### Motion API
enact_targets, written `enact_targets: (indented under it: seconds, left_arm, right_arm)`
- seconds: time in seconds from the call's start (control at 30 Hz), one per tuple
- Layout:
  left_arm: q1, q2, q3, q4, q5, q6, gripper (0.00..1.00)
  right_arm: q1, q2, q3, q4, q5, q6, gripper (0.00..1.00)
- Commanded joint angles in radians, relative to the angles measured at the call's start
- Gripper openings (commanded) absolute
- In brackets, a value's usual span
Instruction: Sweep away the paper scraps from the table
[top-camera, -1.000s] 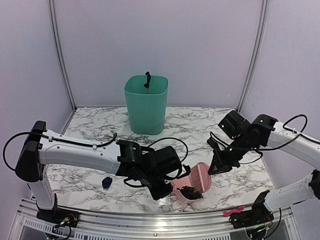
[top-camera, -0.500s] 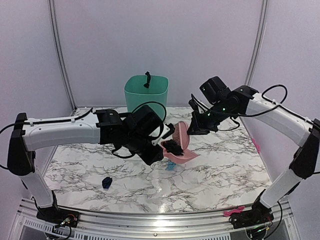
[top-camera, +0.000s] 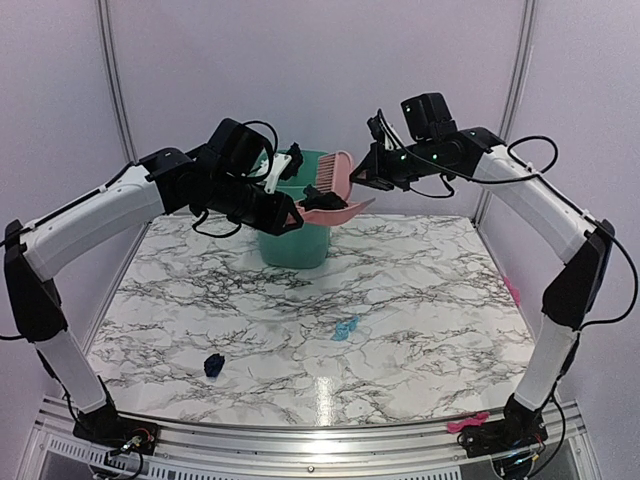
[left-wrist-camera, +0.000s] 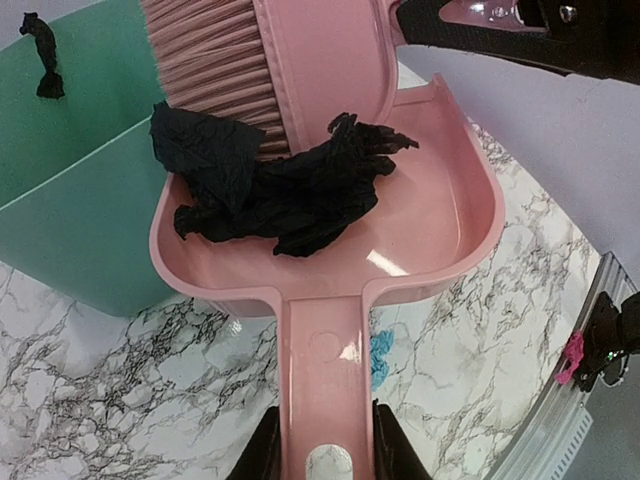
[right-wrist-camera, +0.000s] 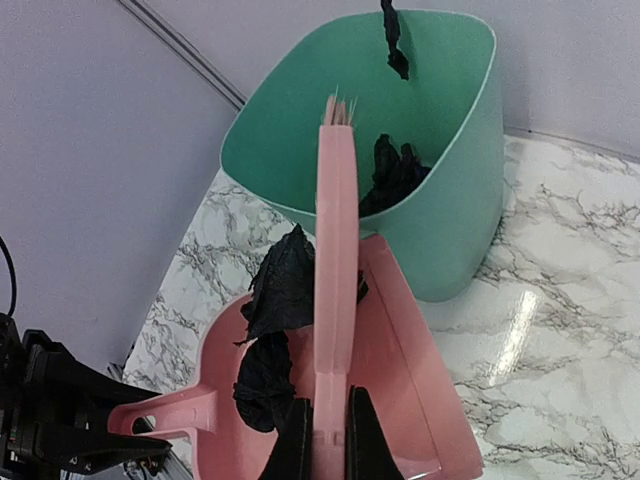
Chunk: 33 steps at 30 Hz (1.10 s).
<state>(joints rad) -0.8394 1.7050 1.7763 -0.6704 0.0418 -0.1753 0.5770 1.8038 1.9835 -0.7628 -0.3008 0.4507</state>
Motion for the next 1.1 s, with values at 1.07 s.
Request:
enact_targets:
  seconds: [1.07]
  left_arm:
    - [0.333,0.197,0.195,0.303,0.545,-0.375,0.0]
  right_arm:
    - [-0.061,0.279,0.291,0.339,0.041,0.079,0.0]
